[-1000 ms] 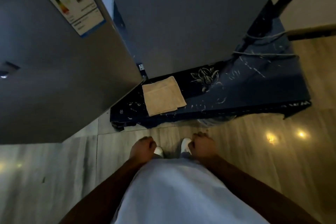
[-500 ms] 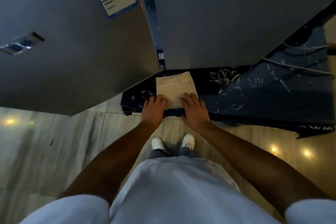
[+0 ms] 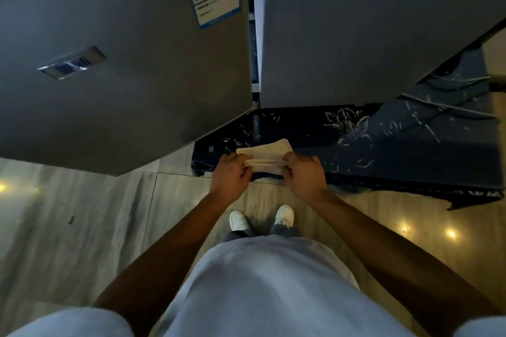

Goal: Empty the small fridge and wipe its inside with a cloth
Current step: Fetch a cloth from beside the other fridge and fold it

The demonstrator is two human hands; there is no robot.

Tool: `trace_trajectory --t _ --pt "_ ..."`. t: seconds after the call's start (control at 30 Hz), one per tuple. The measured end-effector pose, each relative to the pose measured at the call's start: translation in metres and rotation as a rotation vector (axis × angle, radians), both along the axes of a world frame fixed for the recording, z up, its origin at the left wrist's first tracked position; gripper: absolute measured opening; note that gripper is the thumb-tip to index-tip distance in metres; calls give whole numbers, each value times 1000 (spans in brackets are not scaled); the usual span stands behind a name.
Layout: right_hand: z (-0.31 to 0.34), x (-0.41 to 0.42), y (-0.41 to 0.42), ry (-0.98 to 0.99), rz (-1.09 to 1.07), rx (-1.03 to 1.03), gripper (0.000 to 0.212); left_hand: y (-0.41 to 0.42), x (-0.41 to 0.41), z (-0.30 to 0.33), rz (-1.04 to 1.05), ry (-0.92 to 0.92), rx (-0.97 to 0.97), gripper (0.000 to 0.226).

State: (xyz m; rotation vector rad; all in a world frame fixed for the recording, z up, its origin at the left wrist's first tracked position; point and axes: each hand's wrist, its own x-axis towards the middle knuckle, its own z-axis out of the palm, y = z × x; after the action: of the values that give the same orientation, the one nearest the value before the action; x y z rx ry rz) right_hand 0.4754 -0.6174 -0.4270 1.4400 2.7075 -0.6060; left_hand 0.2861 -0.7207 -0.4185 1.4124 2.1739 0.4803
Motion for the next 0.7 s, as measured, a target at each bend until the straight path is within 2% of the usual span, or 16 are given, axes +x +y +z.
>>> trace_trajectory --t 0.2,0.33,0.43,0.7 --pt "62 -28 -17 323 -83 -160 20 -41 -28 47 182 -256 195 21" --pt "92 -46 -34 477 -12 -319 26 -76 -35 76 311 -376 275 10" --pt "106 -56 -44 513 108 -418 28 -99 -35 92 420 -387 340 5" --pt "120 -80 -57 477 454 -406 32 -141 -31 127 644 -330 529 11"
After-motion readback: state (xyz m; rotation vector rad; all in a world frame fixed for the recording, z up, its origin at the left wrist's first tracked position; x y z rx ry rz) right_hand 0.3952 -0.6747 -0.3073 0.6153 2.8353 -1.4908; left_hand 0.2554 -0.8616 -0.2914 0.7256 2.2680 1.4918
